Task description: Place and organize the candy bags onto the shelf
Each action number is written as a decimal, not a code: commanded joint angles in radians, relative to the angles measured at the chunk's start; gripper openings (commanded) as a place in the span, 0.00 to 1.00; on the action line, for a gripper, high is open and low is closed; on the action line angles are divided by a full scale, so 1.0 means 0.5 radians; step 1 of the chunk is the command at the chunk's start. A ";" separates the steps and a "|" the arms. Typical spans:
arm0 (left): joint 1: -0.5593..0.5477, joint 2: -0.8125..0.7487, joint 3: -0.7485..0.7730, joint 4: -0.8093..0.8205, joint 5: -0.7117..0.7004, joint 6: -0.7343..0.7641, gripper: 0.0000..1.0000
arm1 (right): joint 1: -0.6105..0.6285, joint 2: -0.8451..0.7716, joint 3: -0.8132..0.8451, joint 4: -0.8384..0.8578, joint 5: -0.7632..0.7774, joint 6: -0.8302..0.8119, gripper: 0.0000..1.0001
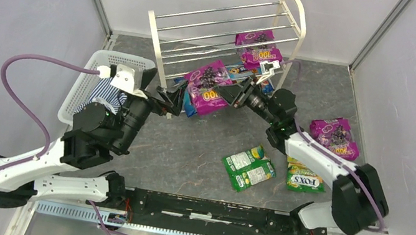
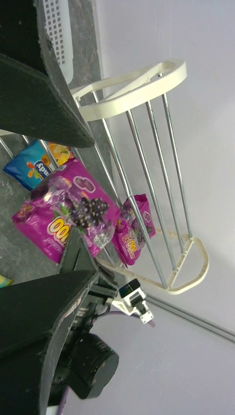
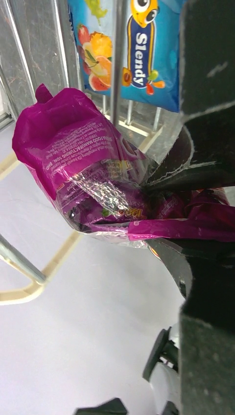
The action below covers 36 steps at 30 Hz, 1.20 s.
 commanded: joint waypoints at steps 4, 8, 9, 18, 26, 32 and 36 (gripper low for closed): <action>0.005 0.005 -0.068 0.173 -0.084 0.173 1.00 | -0.006 0.349 0.313 0.693 0.157 0.230 0.26; 0.005 0.007 -0.086 0.195 -0.090 0.194 1.00 | -0.005 0.395 0.363 0.713 0.265 0.185 0.26; 0.005 0.006 -0.086 0.196 -0.086 0.193 1.00 | -0.005 0.407 0.376 0.715 0.278 0.178 0.26; 0.004 0.018 -0.101 0.198 -0.054 0.174 1.00 | 0.010 0.617 0.514 0.853 0.441 0.185 0.26; 0.005 0.040 -0.120 0.212 -0.039 0.164 1.00 | 0.051 0.834 0.696 0.963 0.578 0.052 0.26; 0.004 0.062 -0.132 0.218 -0.029 0.163 1.00 | 0.058 0.886 0.776 0.762 0.631 -0.115 0.27; 0.003 0.063 -0.138 0.218 -0.016 0.157 1.00 | 0.059 0.875 0.673 0.828 0.676 -0.122 0.32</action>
